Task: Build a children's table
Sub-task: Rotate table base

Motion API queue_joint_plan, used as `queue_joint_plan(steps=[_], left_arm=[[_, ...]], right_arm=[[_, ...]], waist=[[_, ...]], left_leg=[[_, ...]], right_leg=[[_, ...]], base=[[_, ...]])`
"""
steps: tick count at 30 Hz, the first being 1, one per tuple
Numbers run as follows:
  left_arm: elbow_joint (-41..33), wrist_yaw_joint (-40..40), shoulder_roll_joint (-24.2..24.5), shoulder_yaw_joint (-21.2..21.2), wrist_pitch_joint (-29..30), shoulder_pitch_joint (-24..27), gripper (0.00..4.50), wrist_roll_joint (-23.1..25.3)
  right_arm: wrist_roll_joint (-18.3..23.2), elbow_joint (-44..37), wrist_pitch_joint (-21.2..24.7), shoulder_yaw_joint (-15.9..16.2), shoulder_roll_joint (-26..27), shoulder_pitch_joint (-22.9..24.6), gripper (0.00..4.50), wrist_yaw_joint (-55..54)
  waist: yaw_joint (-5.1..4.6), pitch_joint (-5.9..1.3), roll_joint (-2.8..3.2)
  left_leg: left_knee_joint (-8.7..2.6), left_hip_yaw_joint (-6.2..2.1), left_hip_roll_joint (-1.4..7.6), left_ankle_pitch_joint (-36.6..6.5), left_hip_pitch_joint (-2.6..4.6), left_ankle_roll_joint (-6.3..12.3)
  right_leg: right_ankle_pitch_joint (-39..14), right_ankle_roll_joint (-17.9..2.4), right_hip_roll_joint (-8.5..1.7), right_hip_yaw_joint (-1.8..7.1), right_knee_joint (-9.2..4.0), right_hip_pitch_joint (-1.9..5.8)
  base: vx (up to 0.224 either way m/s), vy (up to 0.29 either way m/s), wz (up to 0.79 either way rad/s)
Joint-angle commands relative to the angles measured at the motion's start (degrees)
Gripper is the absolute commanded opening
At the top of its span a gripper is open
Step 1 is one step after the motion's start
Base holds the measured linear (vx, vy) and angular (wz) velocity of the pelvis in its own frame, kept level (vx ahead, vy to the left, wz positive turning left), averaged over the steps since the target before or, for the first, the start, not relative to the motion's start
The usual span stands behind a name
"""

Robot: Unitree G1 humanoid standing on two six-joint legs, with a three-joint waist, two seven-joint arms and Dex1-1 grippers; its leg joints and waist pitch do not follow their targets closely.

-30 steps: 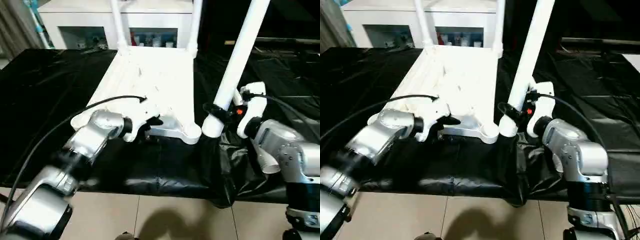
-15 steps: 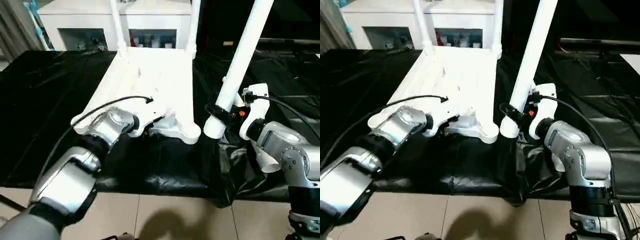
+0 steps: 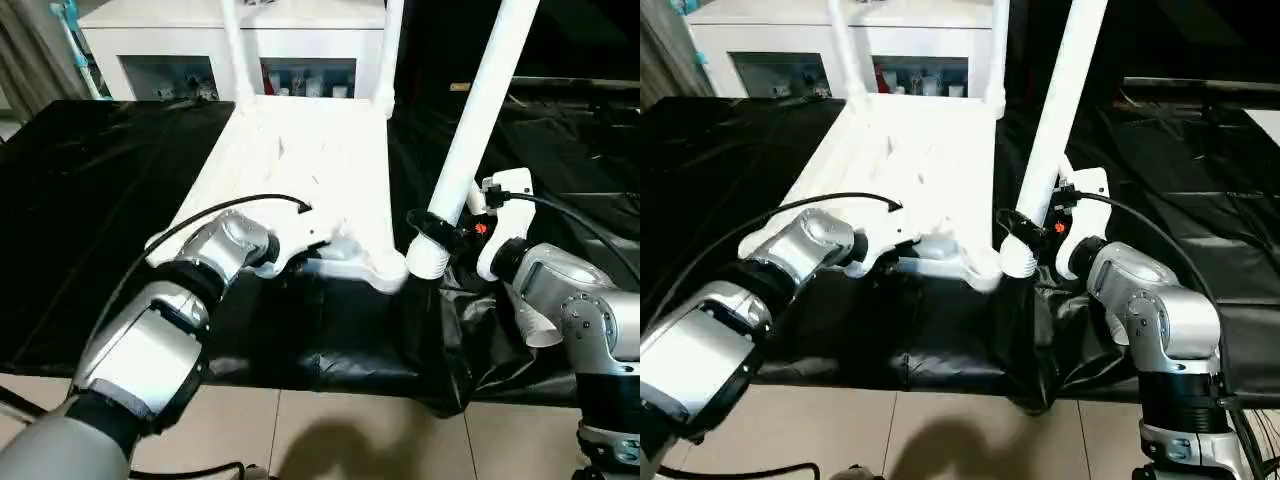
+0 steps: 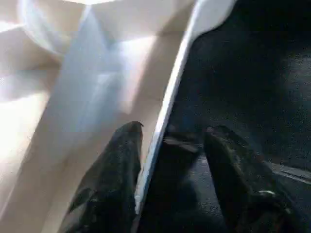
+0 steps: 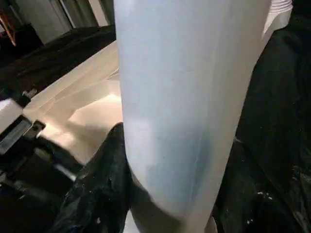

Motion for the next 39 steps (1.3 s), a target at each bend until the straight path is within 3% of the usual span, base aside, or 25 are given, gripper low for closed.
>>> queue_joint_plan(steps=[1,6,9,10,15,16,18,21,25,30,31,32,35,38,39], left_arm=[[-0.39,-4.85,0.32,-1.82,-0.3,-0.36,1.97,1.73],[-4.23,-12.27,1.52,-3.03,-0.14,-0.34,1.63,2.87],[-6.67,-9.59,1.67,-1.99,-0.2,0.46,1.34,2.32],[-6.9,-8.63,1.57,-1.47,-0.34,0.68,1.23,2.08],[-7.19,-3.53,0.96,0.71,0.48,2.34,0.86,1.54],[-7.22,-1.81,1.17,0.8,0.05,3.34,0.69,2.58],[-7.74,-1.48,1.59,0.52,0.02,4.2,0.6,3.52],[-9.65,-2.68,2.66,-0.02,-0.66,6.05,0.38,4.28],[-10.25,-1.35,3.44,0.49,-1.05,6.36,0.03,4.66],[-11.94,-2.26,3.44,4.15,3.65,7.26,0.0,1.21],[-13.48,-1.44,3.74,5.65,8.55,7.97,0.0,0.33],[-13.48,-1.44,3.74,5.65,8.55,7.97,0.0,0.33],[-17.14,3.45,4.44,8.11,15.94,10.99,0.0,-0.2],[-19.35,6.53,4.11,9.71,17.23,13.43,0.0,-1.01],[-20.27,7.26,3.89,10.05,16.83,14.42,0.0,-1.28]], right_arm=[[-0.43,-0.9,-0.34,0.23,-0.8,-0.26,1.86,0.81],[-1.03,0.17,-1.52,0.95,-0.98,-0.82,1.86,1.12],[-1.27,0.37,-2.06,1.42,-0.64,-0.81,1.86,1.08],[-1.31,0.36,-2.17,1.54,-0.51,-0.76,1.86,1.06],[-1.52,0.14,-2.77,2.34,0.16,-0.3,1.86,1.27],[-1.58,0.26,-3.12,2.61,0.53,-0.25,1.86,1.36],[-1.75,0.33,-3.29,2.69,0.81,-0.3,1.86,1.43],[-1.96,0.62,-3.63,2.74,1.15,-0.62,1.86,1.55],[-1.86,1.37,-4.39,2.79,1.19,-1.17,1.86,1.63],[-1.74,0.83,-4.41,3.08,1.69,-0.78,1.86,1.7],[-1.73,0.47,-4.34,3.19,1.87,-0.53,1.86,1.67],[-1.73,0.47,-4.34,3.19,1.87,-0.53,1.86,1.67],[-1.13,-0.08,-3.87,3.01,2.49,-0.43,1.86,1.41],[-0.56,-0.21,-3.57,2.94,3.26,-0.53,1.86,1.16],[-0.4,-0.14,-3.57,2.97,3.42,-0.6,1.86,1.2]], waist=[[0.3,-4.66,-0.69],[0.35,-4.61,-0.52],[0.4,-4.57,-0.5],[0.48,-4.53,-0.23],[0.37,-4.46,-0.38],[0.42,-4.5,-0.05],[0.36,-4.43,-0.16],[0.4,-4.46,0.33],[0.18,-4.47,0.35],[-0.24,-4.41,0.19],[-0.43,-4.43,0.62],[-0.59,-4.41,0.5],[-1.04,-4.22,0.39],[-1.28,-4.11,0.39],[-1.35,-4.11,0.14]], left_leg=[[-2.89,0.39,-0.51,-0.45,0.16,-0.84],[-3.0,0.37,-0.33,-0.99,0.23,-0.81],[-3.04,0.35,-0.25,-1.88,0.22,-0.8],[-3.04,0.32,-0.25,-2.04,0.21,-0.82],[-3.07,0.36,-0.32,-2.36,0.23,-0.9],[-3.07,0.27,-0.23,-2.63,0.25,-1.28],[-3.15,0.28,-0.29,-2.9,0.23,-1.4],[-3.21,0.14,-0.11,-3.31,0.37,-1.72],[-3.23,0.22,-0.18,-3.32,0.31,-2.39],[-3.19,0.2,-0.45,-2.69,0.12,-2.01],[-3.18,0.14,-0.37,-2.67,0.15,-1.98],[-3.19,0.16,-0.33,-2.78,0.16,-1.95],[-3.19,0.16,-0.49,-2.95,-0.01,-1.49],[-3.28,0.22,-0.53,-3.29,-0.04,-1.16],[-3.34,0.25,-0.5,-3.39,0.01,-1.18]], right_leg=[[19.99,-13.22,-3.61,1.57,-3.0,4.85],[18.83,-13.47,-3.78,1.57,-3.08,4.77],[17.98,-14.05,-3.8,1.49,-3.06,4.79],[17.41,-14.11,-3.81,1.44,-3.07,4.7],[15.41,-13.92,-3.75,1.51,-3.33,4.68],[15.4,-13.71,-3.76,1.46,-3.28,4.6],[15.11,-13.43,-3.78,1.48,-3.39,4.62],[14.04,-13.26,-3.91,1.49,-3.43,4.4],[15.43,-13.29,-3.78,1.45,-3.33,4.42],[16.66,-13.45,-3.75,1.41,-3.26,4.62],[16.87,-13.58,-3.82,1.37,-3.23,4.53],[16.99,-13.72,-3.79,1.39,-3.21,4.54],[16.04,-13.99,-3.65,1.39,-3.32,4.65],[13.08,-13.59,-3.6,1.44,-3.73,4.52],[11.69,-13.45,-3.58,1.56,-3.81,4.53]], base=[[0.0,0.0,0.0],[0.0,0.0,0.0],[0.0,0.0,0.0],[0.0,0.0,0.0],[0.0,0.0,0.0],[0.0,0.0,0.0],[0.0,0.0,0.0],[0.0,0.0,0.0],[0.0,0.0,0.0],[0.0,0.0,0.0],[0.0,0.0,0.0],[0.0,0.0,0.0],[0.0,0.0,0.0],[0.0,0.0,0.0],[0.0,0.0,0.0]])
